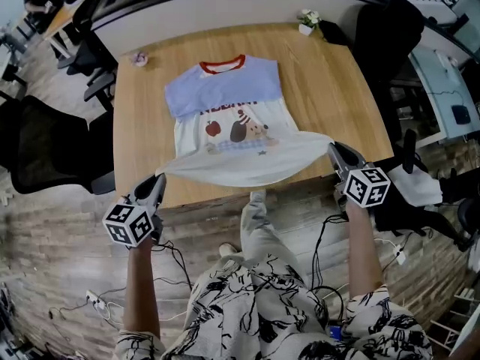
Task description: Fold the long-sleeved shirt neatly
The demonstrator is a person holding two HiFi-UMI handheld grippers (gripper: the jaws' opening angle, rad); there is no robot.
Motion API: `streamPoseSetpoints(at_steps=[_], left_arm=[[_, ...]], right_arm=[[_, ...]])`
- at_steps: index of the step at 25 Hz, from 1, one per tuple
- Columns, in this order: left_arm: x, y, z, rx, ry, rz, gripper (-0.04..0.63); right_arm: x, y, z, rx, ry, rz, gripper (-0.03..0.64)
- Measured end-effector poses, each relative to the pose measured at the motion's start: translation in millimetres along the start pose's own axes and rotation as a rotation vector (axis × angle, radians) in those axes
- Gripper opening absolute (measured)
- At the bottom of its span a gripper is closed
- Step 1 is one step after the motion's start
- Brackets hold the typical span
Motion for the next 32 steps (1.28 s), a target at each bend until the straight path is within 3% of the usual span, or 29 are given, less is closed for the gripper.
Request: streamPoseSetpoints(at_steps=[4,9,12,21,27,32], left_arm=[[21,-20,44,-0.065,0.016,0.034,0.022],[57,-61,94,-0.162,0.124,0.041,0.021],[74,-87,116,-0.170,0.119,0.083,0.021],[132,-158,158,-0.120,0.092,0.172,0.021],[186,-212,176,-0.057,0.086,0.164,0.021],[227,-261,156,0.053,0.136,0.144,0.023]], right_arm=[[-10,-34,50,-0.069,-0.001,0.040,0.040],[-31,-95,106,-0.111,-0.019,0.102,0.040],[-50,-132,128,-0.110,-0.021,0.126,0.040],[-83,-231,161,-0.058,-0.005,0.143,0.038],[-96,-299,173,-0.010,-0.015,0.123,0.040],[-111,-357,148,0.110,-0.015,0.068,0.040]])
Point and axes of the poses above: the fingertips, and each gripper's own axes: y backward along the fingers, x to its left, z out of its top, the point moved 4 cm from there along y, backward along the fingers
